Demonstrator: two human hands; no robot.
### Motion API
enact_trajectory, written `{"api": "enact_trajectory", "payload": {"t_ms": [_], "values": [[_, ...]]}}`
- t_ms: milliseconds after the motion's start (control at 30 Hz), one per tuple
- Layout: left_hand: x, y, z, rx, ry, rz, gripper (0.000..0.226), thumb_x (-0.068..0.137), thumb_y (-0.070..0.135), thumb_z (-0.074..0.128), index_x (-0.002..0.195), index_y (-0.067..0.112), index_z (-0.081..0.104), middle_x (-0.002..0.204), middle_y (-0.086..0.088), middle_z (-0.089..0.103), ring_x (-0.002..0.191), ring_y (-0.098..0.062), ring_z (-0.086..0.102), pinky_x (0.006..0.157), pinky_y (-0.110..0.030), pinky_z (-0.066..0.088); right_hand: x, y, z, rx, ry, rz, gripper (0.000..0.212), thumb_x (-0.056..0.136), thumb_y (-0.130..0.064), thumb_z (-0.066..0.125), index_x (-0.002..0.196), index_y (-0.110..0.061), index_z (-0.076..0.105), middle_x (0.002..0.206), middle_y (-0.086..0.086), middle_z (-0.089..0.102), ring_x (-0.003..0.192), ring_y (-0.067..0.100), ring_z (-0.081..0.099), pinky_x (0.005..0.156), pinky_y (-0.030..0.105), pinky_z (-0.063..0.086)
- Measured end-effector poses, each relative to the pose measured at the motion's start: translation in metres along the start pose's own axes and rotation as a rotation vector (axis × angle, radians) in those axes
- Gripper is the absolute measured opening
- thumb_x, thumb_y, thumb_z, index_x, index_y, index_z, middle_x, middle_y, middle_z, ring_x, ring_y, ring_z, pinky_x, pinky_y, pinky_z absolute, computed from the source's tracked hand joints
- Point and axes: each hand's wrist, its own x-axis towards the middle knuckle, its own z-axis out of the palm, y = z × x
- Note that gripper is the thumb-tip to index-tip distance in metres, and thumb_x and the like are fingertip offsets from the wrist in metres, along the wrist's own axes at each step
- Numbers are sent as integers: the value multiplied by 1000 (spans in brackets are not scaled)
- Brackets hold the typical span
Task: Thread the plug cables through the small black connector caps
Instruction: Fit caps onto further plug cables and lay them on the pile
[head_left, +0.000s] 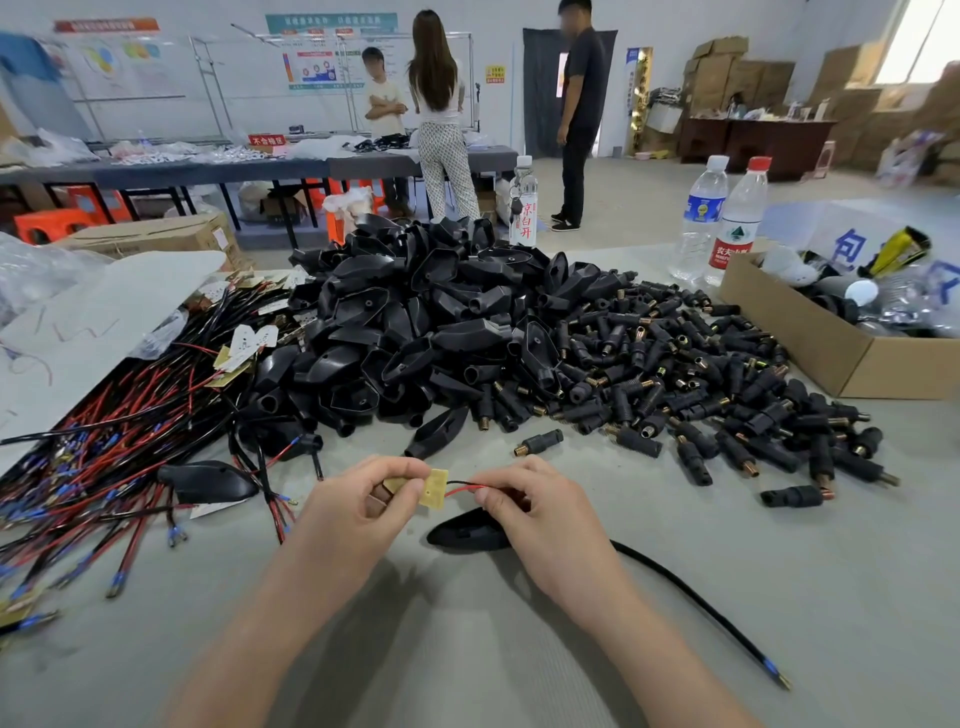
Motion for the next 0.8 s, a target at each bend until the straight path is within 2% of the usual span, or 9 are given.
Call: {"api": "enact_trajectory", "payload": {"t_ms": [67,200,267,333,400,467,533,700,800], "values": [[0,-1,0,2,-6,3,24,93,26,66,96,49,69,57,2,50,53,-9,40,56,-28,38,0,0,-3,-11,-12,-6,17,99,-32,60,107,-36,74,100,-13,61,92,0,56,78,14,42],[-1,1,0,-17,-9,17,25,93,23,66,94,48,70,54,12,50,48,-3,38,48,-13,32,-1,3,-21,25,66,33,23,103,-39,48,113,-38,70,104,-21,66,103,-7,57,88,14,43],[-2,3,0,-2,-8,23,27,94,21,66,92,48,70,53,13,48,46,-4,37,47,-11,30,-3,6,-32,-41,115,56,23,104,-35,46,107,-44,67,101,-28,65,100,-13,55,80,6,40],[-2,4,1,26,15,29,26,93,22,66,92,47,70,53,13,48,45,-4,36,46,-10,29,-6,11,-40,-143,111,82,25,102,-29,46,103,-48,63,100,-28,63,93,-13,54,73,6,39],[-2,4,2,58,53,35,23,93,23,66,91,45,70,55,12,49,45,-5,36,46,-12,30,-7,15,-45,-250,32,111,27,100,-26,46,111,-45,61,101,-24,61,89,-7,54,73,11,40],[-2,4,1,74,89,36,21,93,26,65,93,46,69,59,9,52,46,-5,37,46,-13,31,-8,17,-44,-380,-75,109,30,97,-29,47,122,-41,58,103,-23,55,99,0,52,88,23,43],[-2,3,1,67,122,26,20,94,27,64,93,46,69,61,4,54,46,-4,38,45,-12,31,-7,18,-42,-456,-119,81,33,97,-35,50,129,-39,56,105,-24,50,110,6,48,100,30,40],[0,-1,2,55,131,-3,17,95,31,60,96,46,68,58,-2,51,47,-6,37,46,-20,31,-3,18,-31,-515,-84,50,22,99,-42,52,119,-40,63,91,-22,47,97,7,44,87,27,37],[3,-4,2,36,134,-46,22,97,30,58,95,50,66,62,-12,52,48,-9,37,48,-26,31,-4,15,-27,-510,-85,26,21,100,-39,50,114,-42,65,92,-18,49,99,9,49,88,29,40]]}}
